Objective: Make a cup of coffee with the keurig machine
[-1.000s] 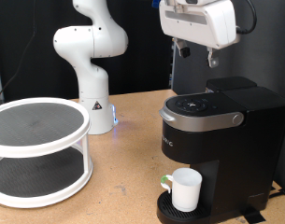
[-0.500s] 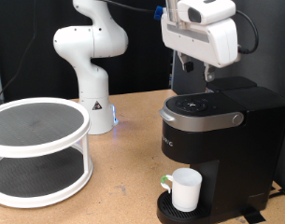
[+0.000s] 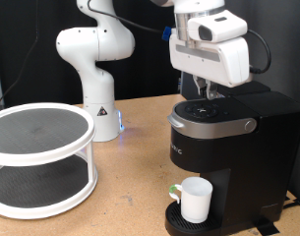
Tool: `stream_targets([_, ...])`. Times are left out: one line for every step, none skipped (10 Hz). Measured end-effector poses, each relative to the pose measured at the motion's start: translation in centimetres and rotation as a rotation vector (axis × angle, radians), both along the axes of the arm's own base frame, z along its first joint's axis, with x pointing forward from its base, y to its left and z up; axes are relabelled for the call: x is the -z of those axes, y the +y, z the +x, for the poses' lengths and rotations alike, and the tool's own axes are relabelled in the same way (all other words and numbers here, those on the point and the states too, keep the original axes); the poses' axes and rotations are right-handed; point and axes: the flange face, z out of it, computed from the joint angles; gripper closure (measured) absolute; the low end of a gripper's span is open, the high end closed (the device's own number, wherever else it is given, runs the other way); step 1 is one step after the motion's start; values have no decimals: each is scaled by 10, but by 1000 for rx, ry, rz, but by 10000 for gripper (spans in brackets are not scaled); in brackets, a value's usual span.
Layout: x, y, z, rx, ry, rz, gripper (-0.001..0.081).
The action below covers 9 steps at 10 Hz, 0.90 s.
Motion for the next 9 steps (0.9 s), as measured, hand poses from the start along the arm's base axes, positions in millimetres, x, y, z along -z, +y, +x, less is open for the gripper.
stream_targets([7,1,-5,-3,-11,-6,739])
stream_targets([13,1,-9,-2,-22,-11,785])
stream_targets([19,2,-13,-1,-36,-14,785])
stream_targets([23,2,-17,1,-51,-18,801])
stream_targets([26,2,-21,3,-62,-20,804])
stream_targets([29,1,-23,5,-68,-22,804])
stream_targets([30,1,-26,6,-69,-24,804])
stream_targets([32,0,-27,6,-67,-25,804])
stream_targets([33,0,-28,7,-65,-26,804])
